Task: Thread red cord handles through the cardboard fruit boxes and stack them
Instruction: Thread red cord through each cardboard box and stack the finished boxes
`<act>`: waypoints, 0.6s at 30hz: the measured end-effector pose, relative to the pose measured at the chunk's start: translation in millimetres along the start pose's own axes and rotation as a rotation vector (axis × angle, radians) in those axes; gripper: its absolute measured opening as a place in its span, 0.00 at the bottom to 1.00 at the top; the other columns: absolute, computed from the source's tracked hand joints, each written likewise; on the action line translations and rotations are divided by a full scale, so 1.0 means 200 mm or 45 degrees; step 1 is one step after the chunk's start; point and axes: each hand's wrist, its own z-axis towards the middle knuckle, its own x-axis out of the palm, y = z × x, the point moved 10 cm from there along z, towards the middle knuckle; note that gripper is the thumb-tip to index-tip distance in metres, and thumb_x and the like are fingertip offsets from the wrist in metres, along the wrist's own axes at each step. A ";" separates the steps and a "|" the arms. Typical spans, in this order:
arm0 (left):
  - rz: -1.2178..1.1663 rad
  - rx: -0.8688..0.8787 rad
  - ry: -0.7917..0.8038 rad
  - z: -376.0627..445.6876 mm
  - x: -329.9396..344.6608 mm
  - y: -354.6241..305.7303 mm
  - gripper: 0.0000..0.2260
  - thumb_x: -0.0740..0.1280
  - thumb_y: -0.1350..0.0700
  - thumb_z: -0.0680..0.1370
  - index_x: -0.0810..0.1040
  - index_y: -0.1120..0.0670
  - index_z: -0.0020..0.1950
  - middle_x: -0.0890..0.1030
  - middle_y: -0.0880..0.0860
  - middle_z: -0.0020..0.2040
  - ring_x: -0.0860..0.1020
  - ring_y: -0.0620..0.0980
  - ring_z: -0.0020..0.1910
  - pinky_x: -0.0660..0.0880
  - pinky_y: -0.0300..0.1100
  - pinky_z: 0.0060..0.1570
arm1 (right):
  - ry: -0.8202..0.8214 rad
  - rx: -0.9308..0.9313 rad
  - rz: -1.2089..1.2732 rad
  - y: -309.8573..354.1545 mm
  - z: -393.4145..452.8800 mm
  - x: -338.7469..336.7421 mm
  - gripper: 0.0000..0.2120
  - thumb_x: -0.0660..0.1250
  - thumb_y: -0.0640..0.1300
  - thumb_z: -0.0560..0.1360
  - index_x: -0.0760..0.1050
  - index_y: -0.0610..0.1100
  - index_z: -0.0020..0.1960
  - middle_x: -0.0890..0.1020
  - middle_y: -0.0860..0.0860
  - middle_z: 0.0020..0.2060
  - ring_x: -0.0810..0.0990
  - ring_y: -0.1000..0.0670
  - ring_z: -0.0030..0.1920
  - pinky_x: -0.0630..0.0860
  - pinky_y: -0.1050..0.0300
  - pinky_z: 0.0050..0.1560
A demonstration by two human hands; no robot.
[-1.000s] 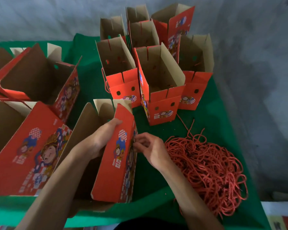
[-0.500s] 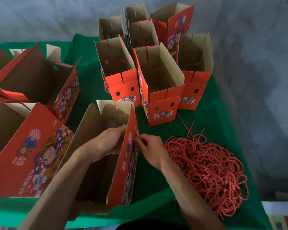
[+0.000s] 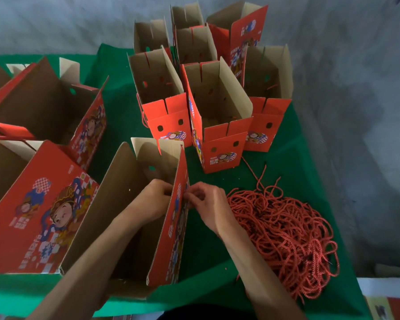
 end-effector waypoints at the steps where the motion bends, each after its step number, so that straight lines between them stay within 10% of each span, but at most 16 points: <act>1: -0.049 0.000 -0.001 0.00 0.00 0.01 0.06 0.70 0.56 0.79 0.80 0.48 0.42 0.85 0.47 0.36 0.86 0.44 0.39 0.80 0.35 0.36 | 0.022 0.013 0.043 -0.01 -0.01 0.01 0.04 0.71 0.41 0.80 0.84 0.42 0.53 0.86 0.50 0.44 0.85 0.53 0.42 0.83 0.60 0.47; 7: -0.174 -0.036 0.014 0.00 -0.03 0.05 0.05 0.70 0.57 0.80 0.81 0.49 0.45 0.86 0.44 0.37 0.86 0.43 0.40 0.79 0.33 0.33 | 0.168 0.089 0.094 -0.07 0.00 0.08 0.09 0.66 0.37 0.83 0.84 0.42 0.59 0.87 0.45 0.52 0.86 0.47 0.52 0.82 0.50 0.60; 18: -0.201 -0.005 0.025 0.02 -0.05 0.11 0.04 0.71 0.56 0.79 0.83 0.49 0.45 0.87 0.47 0.39 0.87 0.45 0.40 0.79 0.33 0.32 | 0.161 0.121 0.195 -0.08 0.06 0.10 0.11 0.65 0.38 0.84 0.78 0.51 0.47 0.83 0.49 0.38 0.81 0.49 0.37 0.83 0.42 0.52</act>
